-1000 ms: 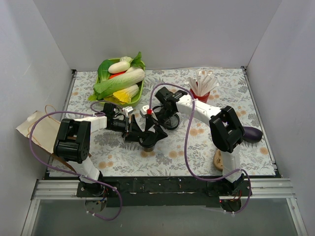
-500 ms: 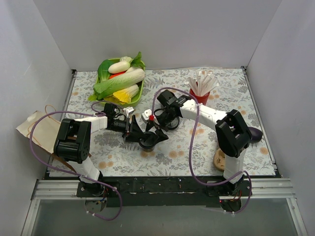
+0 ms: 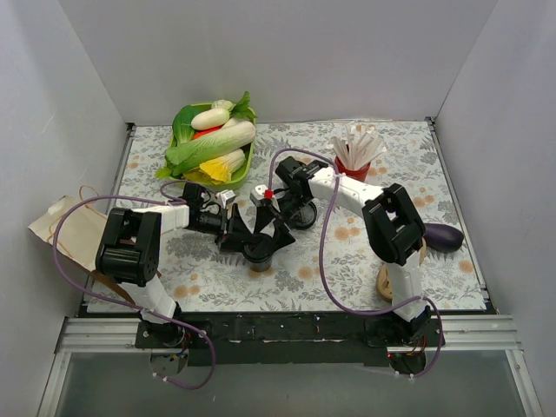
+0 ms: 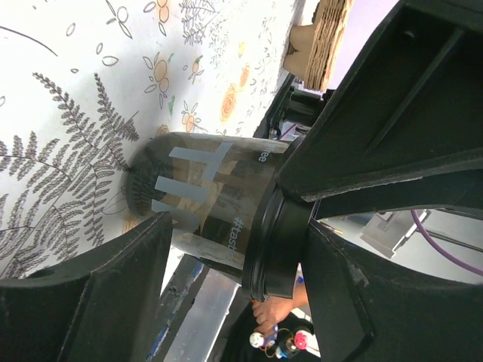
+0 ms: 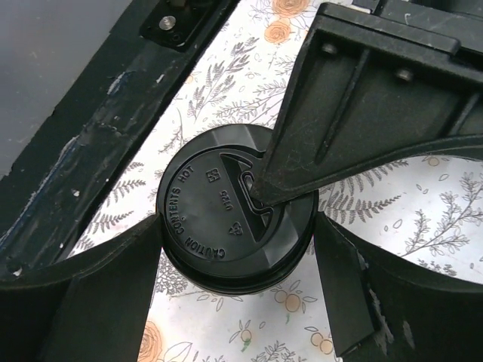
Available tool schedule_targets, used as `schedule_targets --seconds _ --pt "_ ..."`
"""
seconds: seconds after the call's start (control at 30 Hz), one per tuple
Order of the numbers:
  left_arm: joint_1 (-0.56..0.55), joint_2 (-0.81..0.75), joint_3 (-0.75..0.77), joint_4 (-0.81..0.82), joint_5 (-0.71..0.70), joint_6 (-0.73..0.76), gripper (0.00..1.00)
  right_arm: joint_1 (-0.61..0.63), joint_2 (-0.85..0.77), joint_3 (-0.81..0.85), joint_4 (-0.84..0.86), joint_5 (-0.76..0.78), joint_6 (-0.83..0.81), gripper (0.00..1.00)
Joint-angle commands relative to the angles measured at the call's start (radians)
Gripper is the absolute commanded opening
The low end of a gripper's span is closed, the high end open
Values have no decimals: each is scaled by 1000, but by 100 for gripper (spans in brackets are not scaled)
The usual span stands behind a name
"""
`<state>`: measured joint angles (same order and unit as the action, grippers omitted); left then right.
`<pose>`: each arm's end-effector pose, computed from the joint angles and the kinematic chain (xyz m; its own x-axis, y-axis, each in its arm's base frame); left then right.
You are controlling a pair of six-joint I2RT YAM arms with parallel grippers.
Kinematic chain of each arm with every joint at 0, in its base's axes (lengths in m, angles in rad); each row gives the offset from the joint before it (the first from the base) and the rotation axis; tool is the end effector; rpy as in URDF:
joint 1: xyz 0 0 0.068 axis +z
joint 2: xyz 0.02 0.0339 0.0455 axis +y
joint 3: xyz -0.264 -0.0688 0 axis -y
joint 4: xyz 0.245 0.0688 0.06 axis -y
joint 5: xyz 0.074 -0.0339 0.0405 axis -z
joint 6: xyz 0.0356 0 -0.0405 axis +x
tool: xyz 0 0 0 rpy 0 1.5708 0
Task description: Pack the takeout coffee
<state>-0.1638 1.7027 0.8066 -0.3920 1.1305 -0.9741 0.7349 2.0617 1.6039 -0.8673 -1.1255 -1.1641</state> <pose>0.2705 -0.0773 0.1357 -0.7958 -0.2258 0.5619 -0.6048 0.3427 -0.7189 0.2845 0.3004 0.2052 0.1302 -0.4156 -0.9002 -0.8396 -0.5291 0.1229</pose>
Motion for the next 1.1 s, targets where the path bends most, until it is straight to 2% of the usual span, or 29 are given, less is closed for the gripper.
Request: schedule_targets --seconds 0.0,0.13,0.17,0.4,0.53,0.6,0.67,0.73,1.0,1.07 --pt "-2 23 -18 19 -132 -8 65 26 37 -68 -150 58 -14 80" --pt "-2 28 -26 19 -189 -28 64 26 -21 -153 -33 99 85 81" --pt "0 25 -23 18 -189 -22 64 24 -35 -169 41 111 111 81" --pt "-2 -101 -47 88 -100 -14 64 24 -169 -291 325 263 260 82" --pt "-2 -135 -49 136 -112 -23 64 24 -202 -312 392 323 273 83" --pt "-2 -123 -43 145 -123 -28 64 24 -199 -300 389 329 274 84" --pt "-2 -120 -38 151 -129 -28 64 24 -189 -274 367 334 282 93" --pt "-2 -117 -37 157 -129 -28 64 18 -189 -256 343 326 291 96" --pt "-2 -113 -40 154 -144 -11 64 -40 -204 -196 324 198 466 98" --pt "-2 -121 -40 154 -146 -12 64 -55 -196 -180 327 152 553 98"
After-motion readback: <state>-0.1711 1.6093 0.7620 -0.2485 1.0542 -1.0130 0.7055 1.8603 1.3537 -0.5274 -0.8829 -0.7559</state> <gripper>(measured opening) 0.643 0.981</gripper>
